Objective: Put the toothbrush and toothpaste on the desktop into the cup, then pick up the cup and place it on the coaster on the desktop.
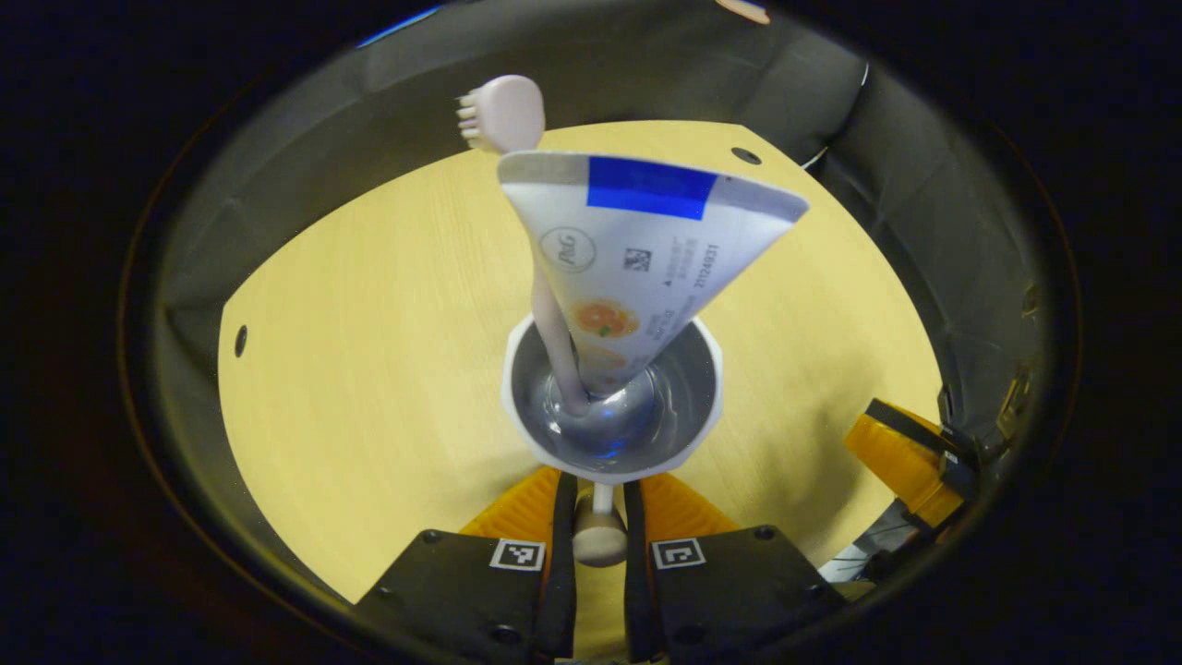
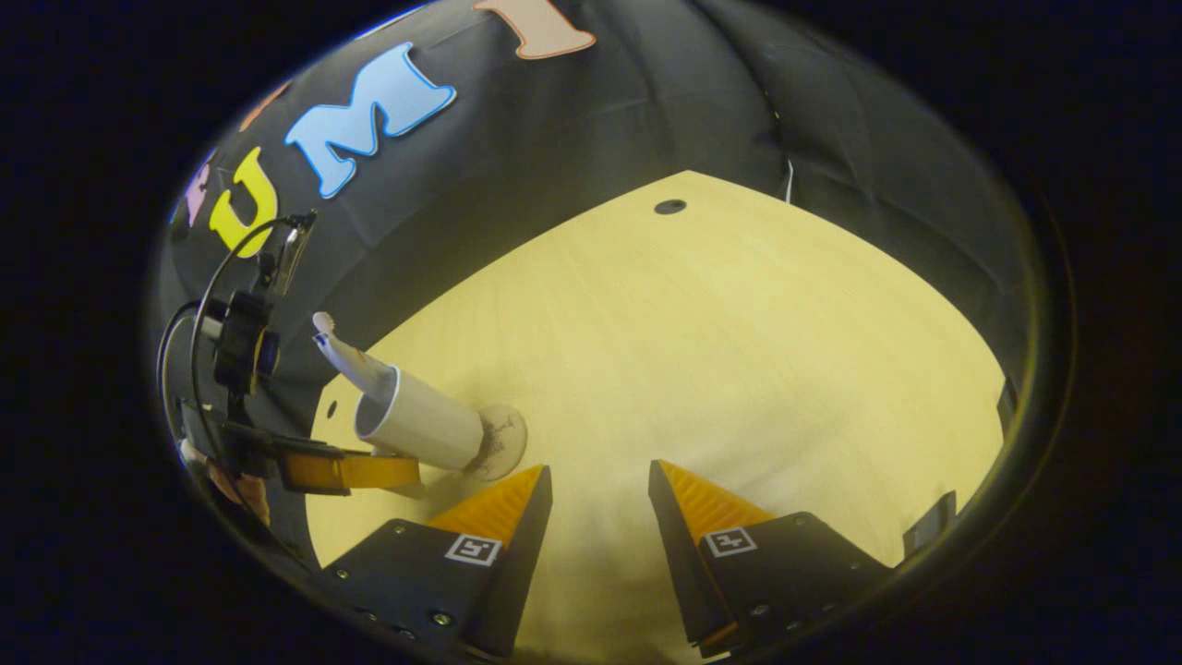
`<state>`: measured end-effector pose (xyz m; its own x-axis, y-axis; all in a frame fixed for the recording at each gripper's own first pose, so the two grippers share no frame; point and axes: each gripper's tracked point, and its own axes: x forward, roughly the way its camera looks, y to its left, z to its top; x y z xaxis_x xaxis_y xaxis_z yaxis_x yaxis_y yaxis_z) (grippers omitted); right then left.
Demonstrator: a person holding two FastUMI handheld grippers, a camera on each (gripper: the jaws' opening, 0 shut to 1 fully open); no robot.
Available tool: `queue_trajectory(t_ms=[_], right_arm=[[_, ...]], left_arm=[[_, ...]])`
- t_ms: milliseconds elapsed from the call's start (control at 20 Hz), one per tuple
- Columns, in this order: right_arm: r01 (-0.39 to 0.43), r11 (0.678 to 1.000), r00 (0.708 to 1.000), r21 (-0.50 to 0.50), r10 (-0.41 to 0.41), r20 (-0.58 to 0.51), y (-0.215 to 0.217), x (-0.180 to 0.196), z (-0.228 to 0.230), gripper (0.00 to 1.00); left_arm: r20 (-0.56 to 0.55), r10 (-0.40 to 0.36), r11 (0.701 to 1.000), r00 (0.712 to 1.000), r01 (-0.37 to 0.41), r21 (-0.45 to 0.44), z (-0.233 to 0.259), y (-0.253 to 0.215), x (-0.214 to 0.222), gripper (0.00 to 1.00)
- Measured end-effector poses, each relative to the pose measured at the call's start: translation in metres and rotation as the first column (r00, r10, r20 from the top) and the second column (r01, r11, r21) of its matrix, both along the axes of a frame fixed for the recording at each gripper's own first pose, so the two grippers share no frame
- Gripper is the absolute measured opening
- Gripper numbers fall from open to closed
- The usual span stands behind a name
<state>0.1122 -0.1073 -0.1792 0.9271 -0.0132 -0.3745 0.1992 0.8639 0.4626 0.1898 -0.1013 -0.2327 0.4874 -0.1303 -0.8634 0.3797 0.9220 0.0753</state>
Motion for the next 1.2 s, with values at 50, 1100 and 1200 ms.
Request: queue_trajectory(t_ms=[50, 1100, 1200], right_arm=[[0.005, 1.0, 1.0, 0.004, -0.005, -0.001, -0.004, -0.002, -0.001, 0.65], [-0.017, 1.0, 0.999, 0.022, 0.017, -0.038, -0.007, -0.008, -0.007, 0.65], [-0.028, 0.999, 0.999, 0.022, 0.029, -0.038, -0.006, -0.01, -0.009, 0.65]], left_arm=[[-0.003, 0.003, 1.0, 1.0, -0.003, 0.0, -0.002, -0.007, 0.0, 0.28], [0.009, 0.035, 0.999, 0.999, -0.035, -0.014, -0.021, -0.025, 0.003, 0.36], [0.038, 0.044, 0.999, 0.998, -0.043, -0.024, -0.012, -0.026, 0.001, 0.44]])
